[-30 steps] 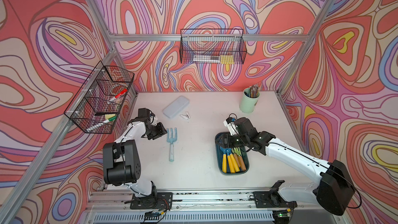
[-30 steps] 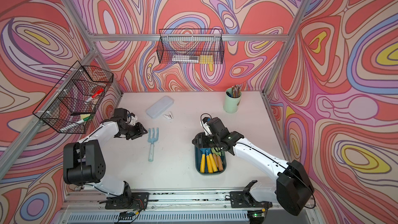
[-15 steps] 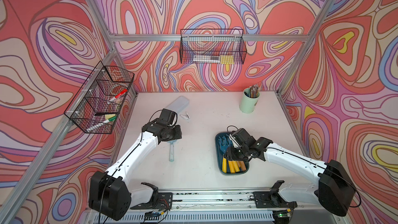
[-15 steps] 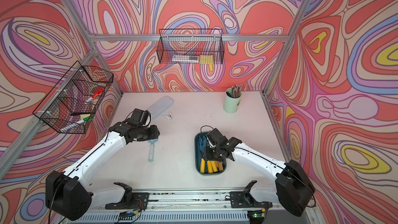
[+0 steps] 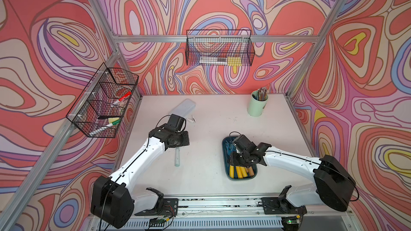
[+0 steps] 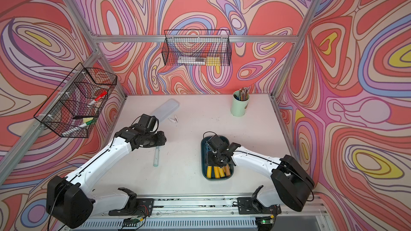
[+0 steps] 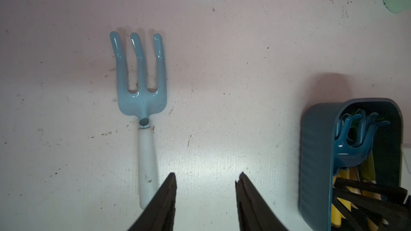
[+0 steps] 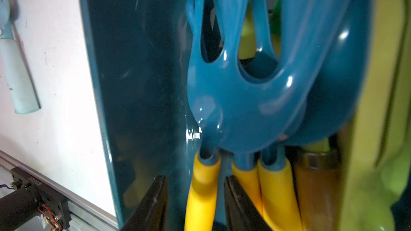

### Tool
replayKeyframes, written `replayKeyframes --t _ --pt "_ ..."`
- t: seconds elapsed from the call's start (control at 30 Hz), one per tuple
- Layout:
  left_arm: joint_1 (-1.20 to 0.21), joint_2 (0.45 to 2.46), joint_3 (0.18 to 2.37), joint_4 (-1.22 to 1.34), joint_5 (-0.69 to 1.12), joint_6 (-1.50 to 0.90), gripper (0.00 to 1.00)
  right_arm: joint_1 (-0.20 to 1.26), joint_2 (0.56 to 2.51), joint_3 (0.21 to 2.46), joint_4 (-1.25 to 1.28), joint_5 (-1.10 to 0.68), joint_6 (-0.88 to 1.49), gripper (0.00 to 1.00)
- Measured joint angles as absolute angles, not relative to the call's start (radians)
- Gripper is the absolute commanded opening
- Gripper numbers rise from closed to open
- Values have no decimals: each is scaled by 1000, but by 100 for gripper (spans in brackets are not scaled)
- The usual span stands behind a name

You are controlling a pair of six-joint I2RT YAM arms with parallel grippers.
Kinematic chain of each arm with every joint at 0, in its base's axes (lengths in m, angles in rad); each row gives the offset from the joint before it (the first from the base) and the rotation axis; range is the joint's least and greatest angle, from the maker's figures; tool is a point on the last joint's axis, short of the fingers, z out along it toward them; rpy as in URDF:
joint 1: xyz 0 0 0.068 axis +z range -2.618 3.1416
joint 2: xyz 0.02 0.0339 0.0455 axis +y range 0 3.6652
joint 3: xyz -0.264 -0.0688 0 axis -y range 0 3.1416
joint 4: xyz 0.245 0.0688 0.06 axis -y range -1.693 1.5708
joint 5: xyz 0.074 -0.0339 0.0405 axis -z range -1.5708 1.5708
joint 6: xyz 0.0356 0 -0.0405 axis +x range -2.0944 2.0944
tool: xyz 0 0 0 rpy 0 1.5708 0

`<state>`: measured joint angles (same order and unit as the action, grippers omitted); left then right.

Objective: Take the hand rake out of the storage box
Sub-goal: Pick up the rake from the storage box.

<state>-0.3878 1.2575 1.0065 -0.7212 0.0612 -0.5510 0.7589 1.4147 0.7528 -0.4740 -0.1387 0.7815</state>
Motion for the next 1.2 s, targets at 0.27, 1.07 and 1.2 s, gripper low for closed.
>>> replayKeyframes --t 0.27,1.07,1.2 --pt "-414 1253 1007 -721 68 -551 48 761 1460 735 -424 -128 826 20" --pt "-556 1225 1072 -637 178 -547 55 761 1196 780 -601 -63 740 0" --pt "-556 1169 1092 -638 213 -475 59 756 1174 830 -641 -67 690 0"
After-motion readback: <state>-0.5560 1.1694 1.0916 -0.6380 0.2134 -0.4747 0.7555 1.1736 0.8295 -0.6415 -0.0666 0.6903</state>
